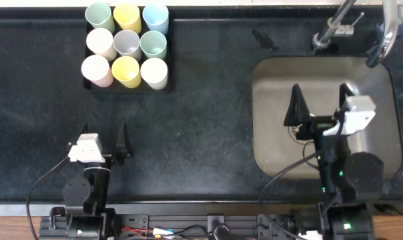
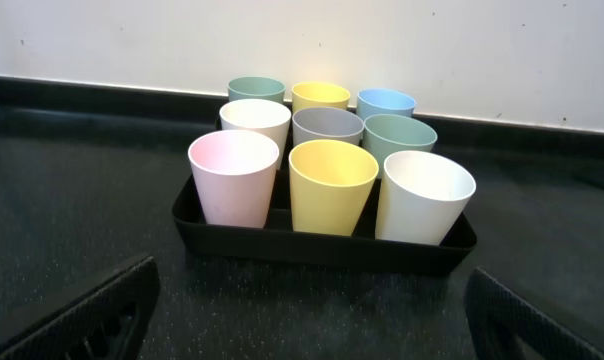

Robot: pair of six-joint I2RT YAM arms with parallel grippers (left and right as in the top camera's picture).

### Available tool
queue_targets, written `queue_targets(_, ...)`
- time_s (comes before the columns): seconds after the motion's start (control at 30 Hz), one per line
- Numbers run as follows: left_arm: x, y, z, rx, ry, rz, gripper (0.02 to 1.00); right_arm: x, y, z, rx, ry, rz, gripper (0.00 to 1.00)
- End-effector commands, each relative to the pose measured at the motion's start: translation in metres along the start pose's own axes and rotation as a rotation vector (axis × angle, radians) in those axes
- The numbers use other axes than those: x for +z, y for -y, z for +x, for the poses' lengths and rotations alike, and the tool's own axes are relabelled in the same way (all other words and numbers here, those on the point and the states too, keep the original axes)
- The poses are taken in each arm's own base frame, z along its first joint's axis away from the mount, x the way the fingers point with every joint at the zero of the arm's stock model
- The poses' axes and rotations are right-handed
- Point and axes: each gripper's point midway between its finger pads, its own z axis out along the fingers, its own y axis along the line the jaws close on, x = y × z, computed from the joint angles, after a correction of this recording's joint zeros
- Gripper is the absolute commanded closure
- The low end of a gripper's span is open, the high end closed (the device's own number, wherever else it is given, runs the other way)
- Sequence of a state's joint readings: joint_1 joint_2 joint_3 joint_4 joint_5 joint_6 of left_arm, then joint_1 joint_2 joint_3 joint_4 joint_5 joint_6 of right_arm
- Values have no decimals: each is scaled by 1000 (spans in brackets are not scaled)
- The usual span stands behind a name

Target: Store Cups

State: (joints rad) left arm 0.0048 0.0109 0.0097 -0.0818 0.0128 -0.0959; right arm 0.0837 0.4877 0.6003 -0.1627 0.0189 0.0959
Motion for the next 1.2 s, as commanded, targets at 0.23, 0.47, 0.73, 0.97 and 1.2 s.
queue_targets(0.23, 0, 0, 0, 21, 4, 4, 20, -16, 8, 28, 41, 119, -8, 5)
queue_targets(0.47, 0, 0, 0, 20, 4, 3, 20, -22, 12, 53, 137, 126, -16, 5)
queue_targets(0.73, 0, 0, 0, 20, 4, 4, 20, -31, 14, 70, 143, 202, -34, 5)
queue_targets(0.97, 0, 0, 0, 21, 4, 4, 23, -34, 16, 83, 161, 223, -44, 5)
queue_targets(1.2, 0, 0, 0, 20, 4, 4, 18, -28, 24, 107, 169, 168, -7, 5)
